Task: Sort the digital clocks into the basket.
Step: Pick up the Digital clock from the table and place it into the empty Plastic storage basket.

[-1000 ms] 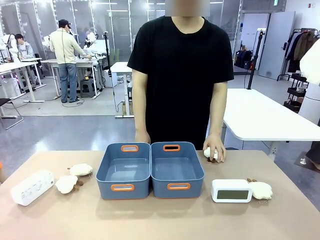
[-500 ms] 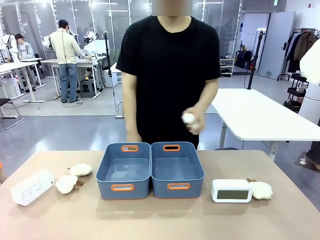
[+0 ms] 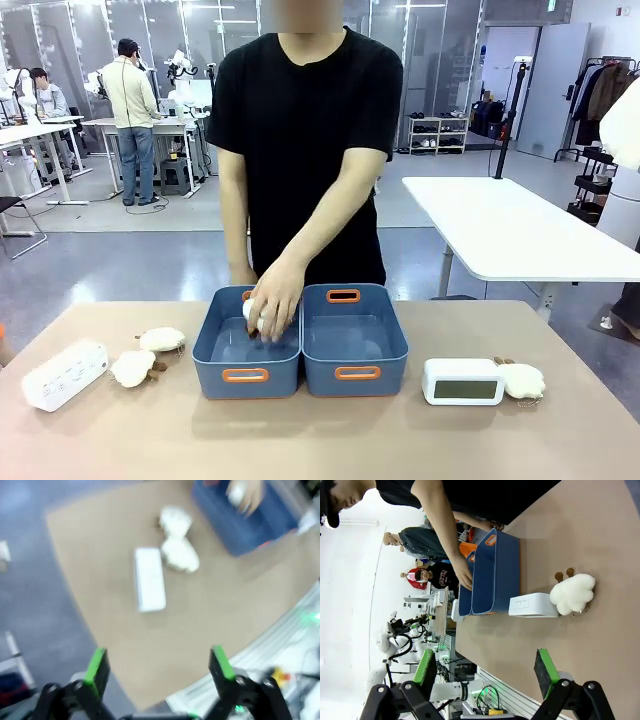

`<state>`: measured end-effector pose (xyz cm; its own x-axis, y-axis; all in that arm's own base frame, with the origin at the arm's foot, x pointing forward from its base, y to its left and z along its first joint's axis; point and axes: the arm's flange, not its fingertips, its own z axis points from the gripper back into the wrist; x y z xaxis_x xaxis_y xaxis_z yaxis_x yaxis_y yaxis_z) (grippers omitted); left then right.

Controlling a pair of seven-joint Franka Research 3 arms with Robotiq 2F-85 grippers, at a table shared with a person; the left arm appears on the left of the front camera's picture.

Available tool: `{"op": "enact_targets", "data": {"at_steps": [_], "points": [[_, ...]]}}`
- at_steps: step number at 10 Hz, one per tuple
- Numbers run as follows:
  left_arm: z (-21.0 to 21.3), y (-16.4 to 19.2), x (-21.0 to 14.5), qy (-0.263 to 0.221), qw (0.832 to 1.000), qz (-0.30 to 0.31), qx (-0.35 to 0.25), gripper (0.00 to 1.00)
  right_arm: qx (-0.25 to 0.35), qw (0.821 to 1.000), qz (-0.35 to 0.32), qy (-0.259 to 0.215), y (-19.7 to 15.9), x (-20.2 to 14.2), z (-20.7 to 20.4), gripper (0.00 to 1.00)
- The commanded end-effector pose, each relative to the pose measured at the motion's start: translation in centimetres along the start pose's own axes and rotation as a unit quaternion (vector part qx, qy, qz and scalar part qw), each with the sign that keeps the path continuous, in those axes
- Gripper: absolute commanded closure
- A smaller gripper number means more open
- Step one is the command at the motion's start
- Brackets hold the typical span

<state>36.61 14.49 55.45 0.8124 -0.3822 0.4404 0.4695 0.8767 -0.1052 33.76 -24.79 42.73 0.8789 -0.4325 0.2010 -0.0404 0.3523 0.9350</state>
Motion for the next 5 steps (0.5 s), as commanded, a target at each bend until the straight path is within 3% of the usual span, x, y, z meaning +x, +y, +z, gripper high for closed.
{"op": "enact_targets", "data": {"at_steps": [1,3,5], "points": [[-5.0,-2.3,-0.9,0.047,0.993,-0.078,0.082,0.00,0.003,1.000,0.004,0.001,0.1,-0.1,0.1,0.00],[-8.1,-3.7,-0.2,0.026,0.991,-0.086,0.096,0.00,0.003,1.000,0.004,0.001,0.1,-0.1,0.1,0.00],[-10.1,-5.4,0.5,0.040,0.993,-0.075,0.084,0.00,0.003,1.000,0.004,0.001,0.1,-0.1,0.1,0.00]]}}
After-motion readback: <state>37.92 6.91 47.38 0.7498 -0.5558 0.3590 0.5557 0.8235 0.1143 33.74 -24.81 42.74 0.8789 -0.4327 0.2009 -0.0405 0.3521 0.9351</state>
